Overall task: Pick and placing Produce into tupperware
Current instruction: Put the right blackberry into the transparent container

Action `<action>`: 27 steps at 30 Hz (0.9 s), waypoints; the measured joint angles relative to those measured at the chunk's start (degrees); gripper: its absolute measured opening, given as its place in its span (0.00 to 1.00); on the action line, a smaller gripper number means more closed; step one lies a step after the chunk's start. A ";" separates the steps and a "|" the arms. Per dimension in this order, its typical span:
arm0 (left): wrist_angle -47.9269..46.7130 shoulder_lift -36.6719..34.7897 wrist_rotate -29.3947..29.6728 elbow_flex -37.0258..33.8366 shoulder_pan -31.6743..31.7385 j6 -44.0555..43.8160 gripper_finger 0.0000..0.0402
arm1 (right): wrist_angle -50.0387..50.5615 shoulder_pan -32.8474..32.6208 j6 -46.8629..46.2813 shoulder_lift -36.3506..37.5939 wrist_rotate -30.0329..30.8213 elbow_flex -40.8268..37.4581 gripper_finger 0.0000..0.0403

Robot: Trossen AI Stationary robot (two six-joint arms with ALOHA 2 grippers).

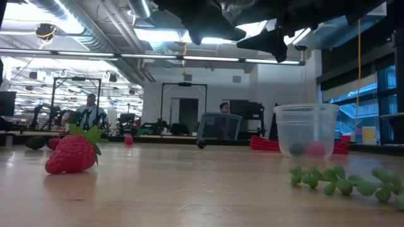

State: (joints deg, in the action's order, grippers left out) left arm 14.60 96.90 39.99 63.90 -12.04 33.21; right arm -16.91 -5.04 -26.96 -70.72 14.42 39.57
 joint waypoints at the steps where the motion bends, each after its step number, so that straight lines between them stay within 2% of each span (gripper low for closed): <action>1: 0.23 0.00 0.02 0.00 0.12 0.03 0.21 | 0.00 0.00 -0.39 0.00 -0.32 0.00 0.65; 7: 2.16 0.00 0.07 0.00 0.29 1.45 0.21 | 0.02 -0.02 -1.29 0.00 -2.19 0.00 0.65; 10: 2.88 0.00 0.07 0.00 0.27 1.51 0.21 | -0.01 0.00 -1.23 0.00 -2.21 0.00 0.61; 13: 3.01 0.00 0.05 0.00 0.29 1.52 0.22 | -0.07 -0.02 -1.05 0.00 -2.22 0.00 0.54; 18: 2.98 0.02 0.10 0.00 0.29 1.51 0.22 | -0.20 -0.04 0.53 0.04 -2.37 0.00 0.36; 22: 2.88 0.07 0.22 0.00 0.31 1.62 0.25 | -0.24 -0.04 2.62 0.04 -2.47 0.00 0.23; 27: 1.81 0.07 0.09 0.00 0.21 1.56 0.30 | 0.52 -0.02 3.66 0.04 -2.08 -0.11 0.23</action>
State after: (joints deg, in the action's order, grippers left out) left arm 16.41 96.97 40.07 63.90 -11.83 34.76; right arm -16.39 -5.06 -23.30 -70.67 12.34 39.46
